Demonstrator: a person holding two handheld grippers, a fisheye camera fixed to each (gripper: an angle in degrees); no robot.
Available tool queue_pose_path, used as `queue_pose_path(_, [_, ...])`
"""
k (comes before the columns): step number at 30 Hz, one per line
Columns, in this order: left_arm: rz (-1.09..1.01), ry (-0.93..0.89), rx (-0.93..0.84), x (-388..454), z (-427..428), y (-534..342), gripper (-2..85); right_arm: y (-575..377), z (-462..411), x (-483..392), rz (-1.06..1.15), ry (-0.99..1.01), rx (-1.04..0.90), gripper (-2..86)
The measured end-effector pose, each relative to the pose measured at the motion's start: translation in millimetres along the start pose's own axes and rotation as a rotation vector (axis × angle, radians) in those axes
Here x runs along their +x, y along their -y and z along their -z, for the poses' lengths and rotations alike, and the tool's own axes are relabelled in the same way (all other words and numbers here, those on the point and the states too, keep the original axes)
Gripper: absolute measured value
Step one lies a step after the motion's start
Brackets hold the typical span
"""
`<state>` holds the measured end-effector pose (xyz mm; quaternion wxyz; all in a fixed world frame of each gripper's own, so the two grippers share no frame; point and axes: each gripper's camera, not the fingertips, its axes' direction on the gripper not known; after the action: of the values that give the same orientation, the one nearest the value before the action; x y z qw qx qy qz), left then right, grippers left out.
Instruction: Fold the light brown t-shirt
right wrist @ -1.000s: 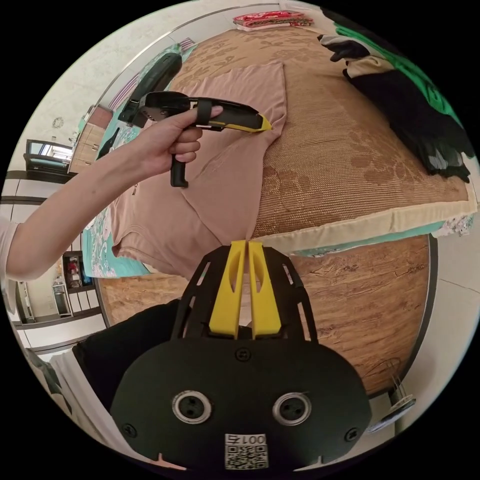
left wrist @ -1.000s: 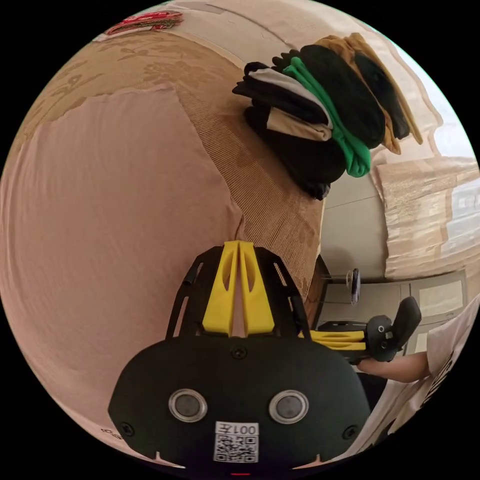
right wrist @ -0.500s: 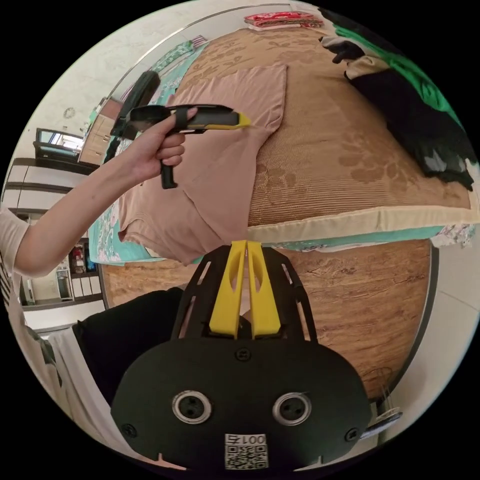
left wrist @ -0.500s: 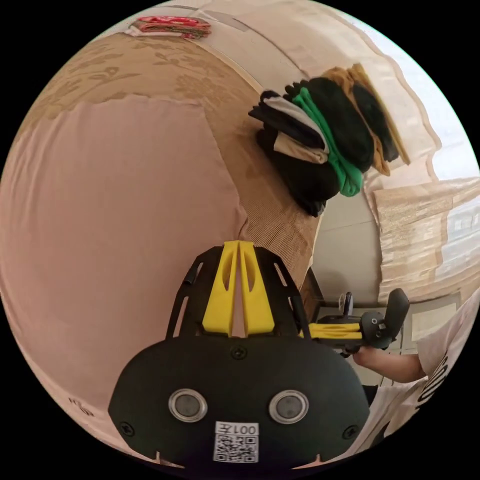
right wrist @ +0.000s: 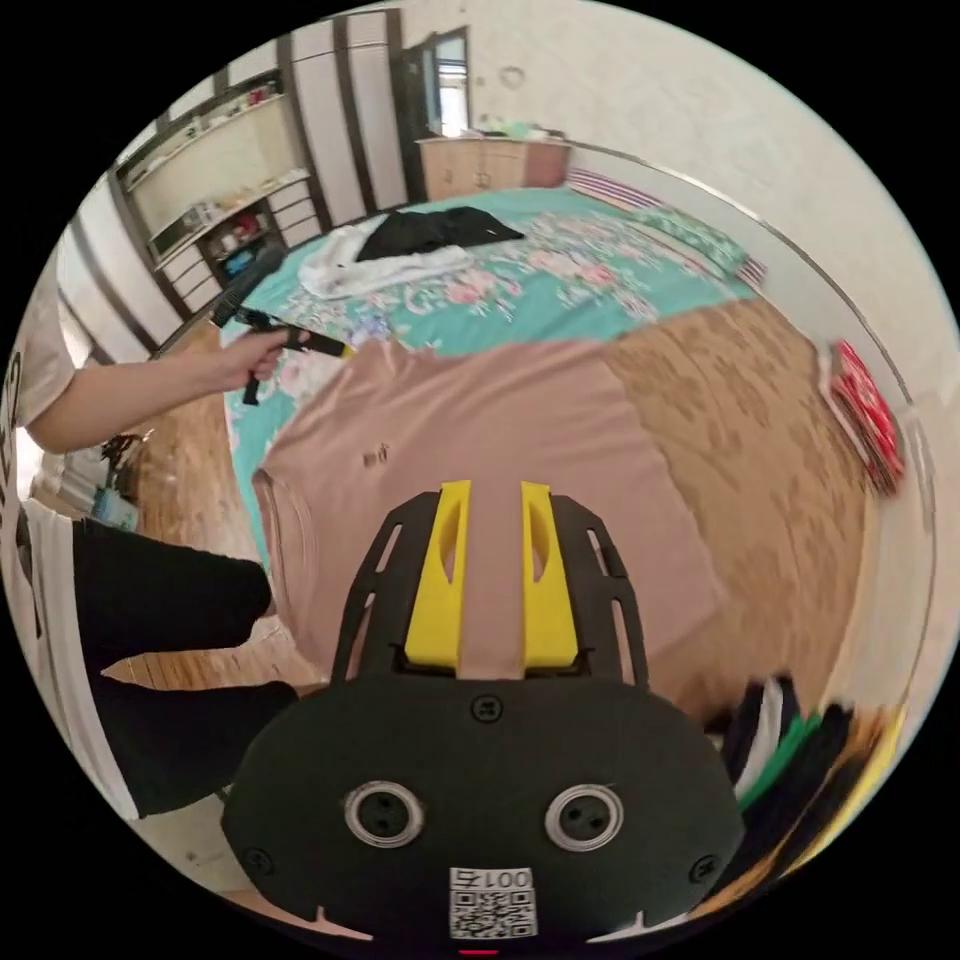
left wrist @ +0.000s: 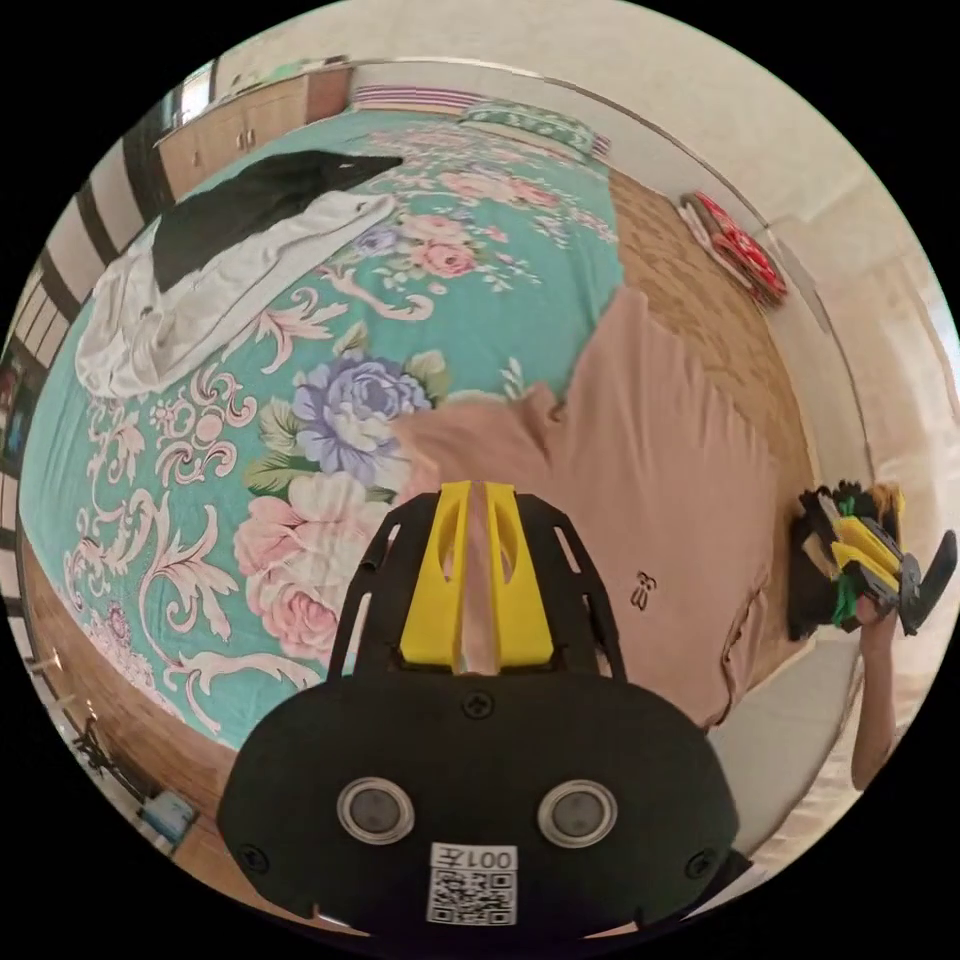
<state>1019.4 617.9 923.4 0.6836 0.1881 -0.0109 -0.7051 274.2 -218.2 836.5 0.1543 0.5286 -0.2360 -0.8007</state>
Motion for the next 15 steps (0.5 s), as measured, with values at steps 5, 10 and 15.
queue_pose_path(5, [0.051,0.006,-0.046,-53,-9,13,2.9,144,-80,-5,0.089,0.077,-0.023,7.1])
queue_pose_path(10, [0.015,-0.186,-0.036,-84,10,9,-0.6,249,-158,-29,0.132,0.194,-0.114,7.7])
queue_pose_path(15, [0.03,-0.343,0.027,-126,41,-6,-0.9,309,-218,-42,0.237,0.328,-0.268,8.4])
